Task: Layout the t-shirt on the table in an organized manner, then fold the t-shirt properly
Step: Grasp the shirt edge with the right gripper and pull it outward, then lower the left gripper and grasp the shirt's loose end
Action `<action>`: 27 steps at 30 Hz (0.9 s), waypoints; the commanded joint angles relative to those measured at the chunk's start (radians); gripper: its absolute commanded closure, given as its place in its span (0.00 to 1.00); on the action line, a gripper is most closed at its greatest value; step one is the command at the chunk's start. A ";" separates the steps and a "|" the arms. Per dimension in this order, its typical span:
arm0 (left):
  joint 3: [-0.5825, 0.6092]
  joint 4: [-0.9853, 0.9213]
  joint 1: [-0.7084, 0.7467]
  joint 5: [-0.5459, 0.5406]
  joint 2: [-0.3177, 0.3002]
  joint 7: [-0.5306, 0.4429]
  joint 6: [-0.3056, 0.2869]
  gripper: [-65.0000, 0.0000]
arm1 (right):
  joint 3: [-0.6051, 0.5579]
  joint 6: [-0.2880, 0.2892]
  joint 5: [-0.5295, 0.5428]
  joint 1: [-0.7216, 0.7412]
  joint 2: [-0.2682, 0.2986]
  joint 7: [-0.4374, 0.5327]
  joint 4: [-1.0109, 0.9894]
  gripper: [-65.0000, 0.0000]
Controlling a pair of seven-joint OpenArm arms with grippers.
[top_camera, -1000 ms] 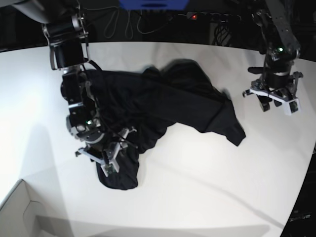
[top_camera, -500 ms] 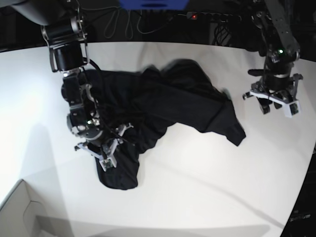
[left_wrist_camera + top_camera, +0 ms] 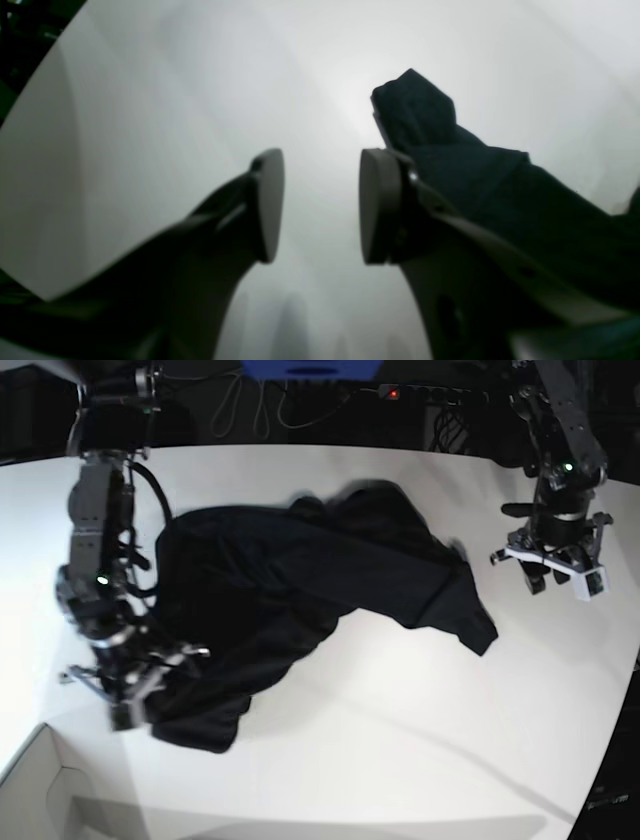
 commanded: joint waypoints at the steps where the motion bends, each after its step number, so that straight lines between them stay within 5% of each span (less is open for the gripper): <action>1: 0.000 0.016 -0.009 -0.002 -0.007 -0.024 -0.001 0.62 | 0.032 -0.002 -0.003 0.009 0.008 0.027 0.048 1.00; 7: -0.007 0.016 -0.012 -0.129 -0.018 -0.024 -0.001 0.62 | 0.225 0.001 -0.003 -0.059 0.010 0.027 0.145 1.00; 14: -0.004 0.016 -0.010 -0.146 -0.015 -0.024 -0.001 0.62 | 0.406 0.001 -0.003 -0.103 0.018 0.027 0.096 1.00; 19: 0.000 0.016 -0.013 -0.146 -0.007 -0.024 -0.001 0.62 | 0.415 0.001 -0.003 -0.168 0.025 0.027 -0.001 1.00; 27: 0.006 -0.011 -0.047 -0.146 0.056 -0.015 -0.001 0.62 | 0.426 0.001 -0.001 -0.249 0.039 0.029 0.005 0.57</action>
